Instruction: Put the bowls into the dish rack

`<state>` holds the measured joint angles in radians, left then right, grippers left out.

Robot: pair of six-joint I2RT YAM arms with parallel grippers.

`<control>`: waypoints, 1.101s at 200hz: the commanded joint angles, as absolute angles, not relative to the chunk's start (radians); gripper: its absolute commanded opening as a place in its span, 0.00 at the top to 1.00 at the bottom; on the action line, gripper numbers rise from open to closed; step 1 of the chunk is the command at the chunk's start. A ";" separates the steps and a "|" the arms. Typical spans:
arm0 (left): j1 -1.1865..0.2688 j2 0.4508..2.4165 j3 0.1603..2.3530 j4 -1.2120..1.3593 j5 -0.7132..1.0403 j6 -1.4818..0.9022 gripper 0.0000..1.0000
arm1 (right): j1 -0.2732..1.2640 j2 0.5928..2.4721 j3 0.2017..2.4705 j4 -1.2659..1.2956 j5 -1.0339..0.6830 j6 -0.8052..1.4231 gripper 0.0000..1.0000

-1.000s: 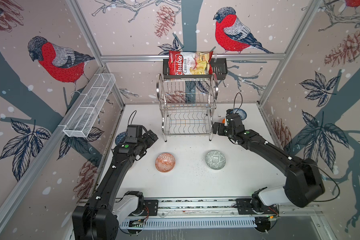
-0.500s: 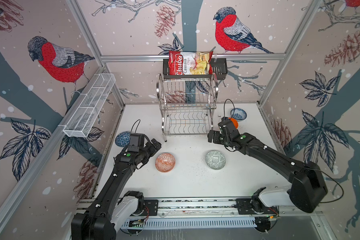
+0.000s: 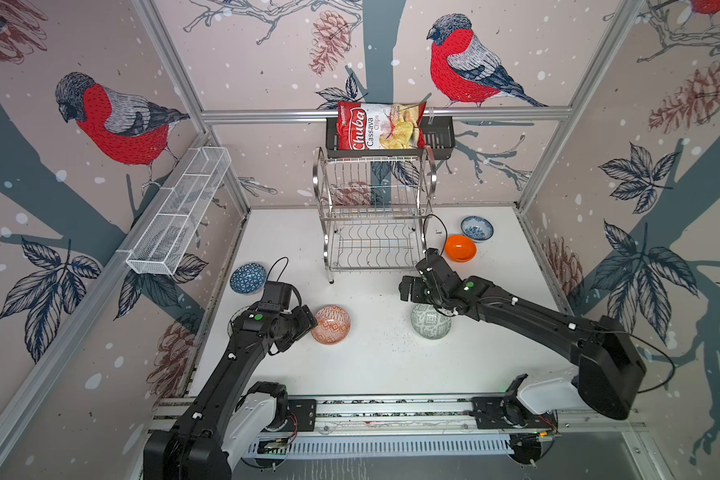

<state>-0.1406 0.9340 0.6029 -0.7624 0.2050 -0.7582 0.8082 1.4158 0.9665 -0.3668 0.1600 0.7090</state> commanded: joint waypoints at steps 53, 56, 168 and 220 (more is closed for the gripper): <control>-0.159 0.983 0.572 -0.699 0.242 -0.755 0.50 | 0.844 1.443 0.989 -0.335 0.192 0.752 0.00; -0.160 0.979 0.573 -0.700 0.239 -0.756 0.50 | 0.844 1.443 0.988 -0.335 0.193 0.752 0.00; -0.227 1.096 0.585 -0.563 0.238 -0.819 0.66 | 0.819 1.373 0.938 -0.336 0.198 0.742 0.00; -0.305 1.184 0.576 -0.501 0.218 -0.849 0.73 | 0.801 1.334 0.910 -0.353 0.199 0.749 0.00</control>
<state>-0.2836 1.1545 0.5758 -0.5503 0.2344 -0.8337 0.8093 1.3544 0.9176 -0.3466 0.1802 0.7395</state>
